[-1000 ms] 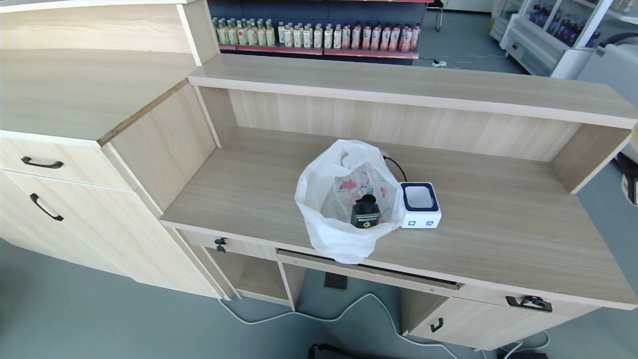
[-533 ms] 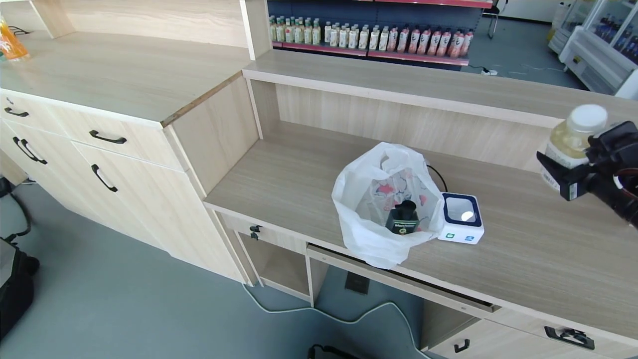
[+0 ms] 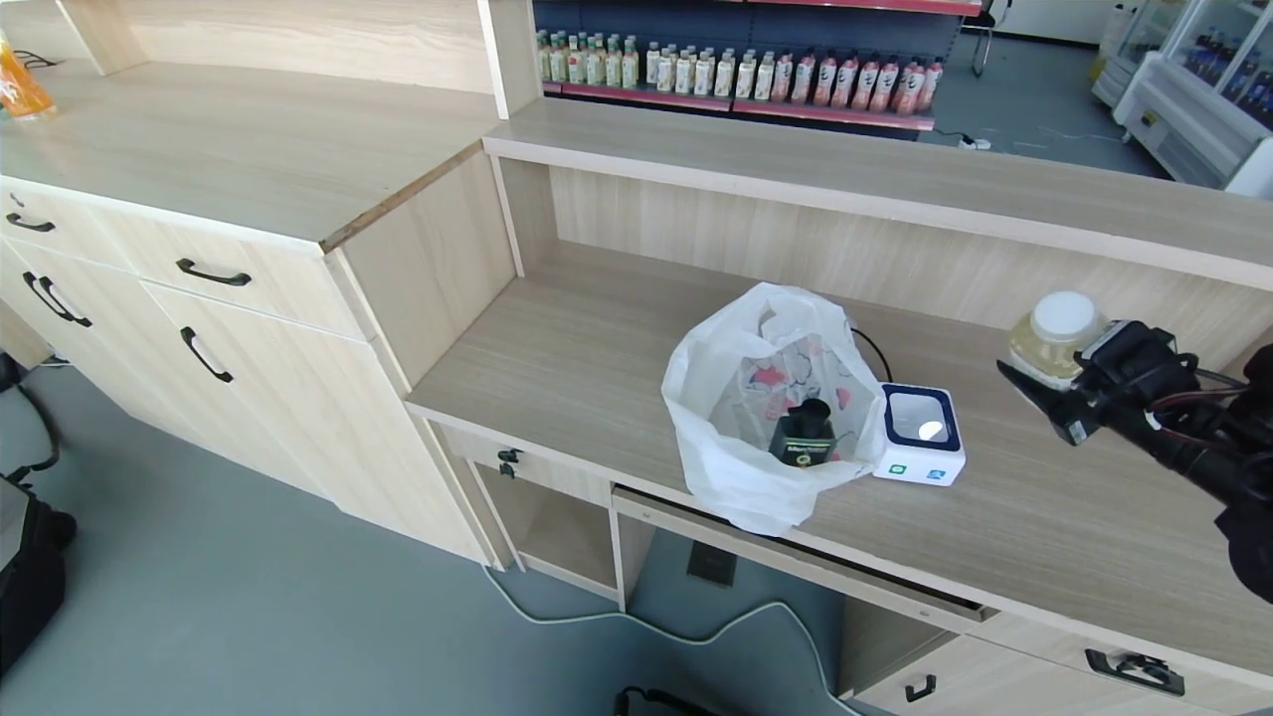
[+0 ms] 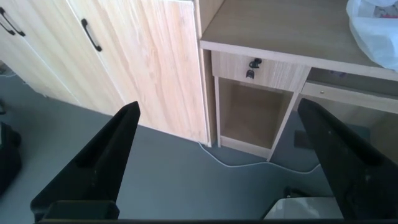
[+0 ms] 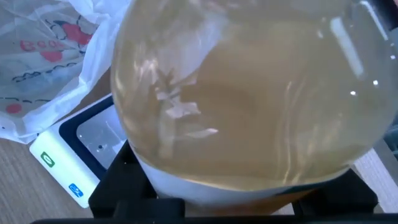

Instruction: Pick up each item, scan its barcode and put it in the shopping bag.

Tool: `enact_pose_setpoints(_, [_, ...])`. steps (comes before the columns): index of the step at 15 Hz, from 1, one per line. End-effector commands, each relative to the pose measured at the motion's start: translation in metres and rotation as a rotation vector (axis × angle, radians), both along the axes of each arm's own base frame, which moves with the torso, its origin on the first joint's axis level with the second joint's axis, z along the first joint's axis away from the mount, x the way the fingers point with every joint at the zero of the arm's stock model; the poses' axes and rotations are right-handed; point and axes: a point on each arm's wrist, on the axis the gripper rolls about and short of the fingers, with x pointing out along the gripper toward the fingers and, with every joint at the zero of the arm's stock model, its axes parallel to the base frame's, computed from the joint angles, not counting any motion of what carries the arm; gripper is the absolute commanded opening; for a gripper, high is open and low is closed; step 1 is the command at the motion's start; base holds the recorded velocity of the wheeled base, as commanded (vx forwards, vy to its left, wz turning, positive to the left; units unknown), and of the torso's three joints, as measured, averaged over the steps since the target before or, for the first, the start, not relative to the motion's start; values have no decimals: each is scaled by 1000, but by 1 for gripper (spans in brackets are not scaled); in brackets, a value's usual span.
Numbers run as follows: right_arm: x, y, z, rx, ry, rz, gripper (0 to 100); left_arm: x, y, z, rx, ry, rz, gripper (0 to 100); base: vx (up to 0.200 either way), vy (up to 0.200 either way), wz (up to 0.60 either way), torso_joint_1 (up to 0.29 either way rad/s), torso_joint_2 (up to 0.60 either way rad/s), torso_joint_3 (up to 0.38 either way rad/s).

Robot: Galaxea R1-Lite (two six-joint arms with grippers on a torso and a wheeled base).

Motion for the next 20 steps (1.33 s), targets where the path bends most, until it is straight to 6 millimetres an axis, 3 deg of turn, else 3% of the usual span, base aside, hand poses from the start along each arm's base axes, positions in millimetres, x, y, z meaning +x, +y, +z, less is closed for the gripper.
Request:
enact_pose_setpoints(1, [6, 1, -12, 1, 29, 36, 0, 0, 0, 0, 0, 0, 0, 100, 0, 0, 0, 0, 0, 0])
enact_pose_setpoints(5, [13, 3, -24, -8, 57, 142, 0, 0, 0, 0, 0, 0, 0, 100, 0, 0, 0, 0, 0, 0])
enact_pose_setpoints(13, [42, 16, -33, -115, -62, 197, 0, 0, 0, 0, 0, 0, 0, 100, 0, 0, 0, 0, 0, 0])
enact_pose_setpoints(20, [52, 17, -46, -165, -74, 199, 0, 0, 0, 0, 0, 1, 0, 100, 0, 0, 0, 0, 0, 0])
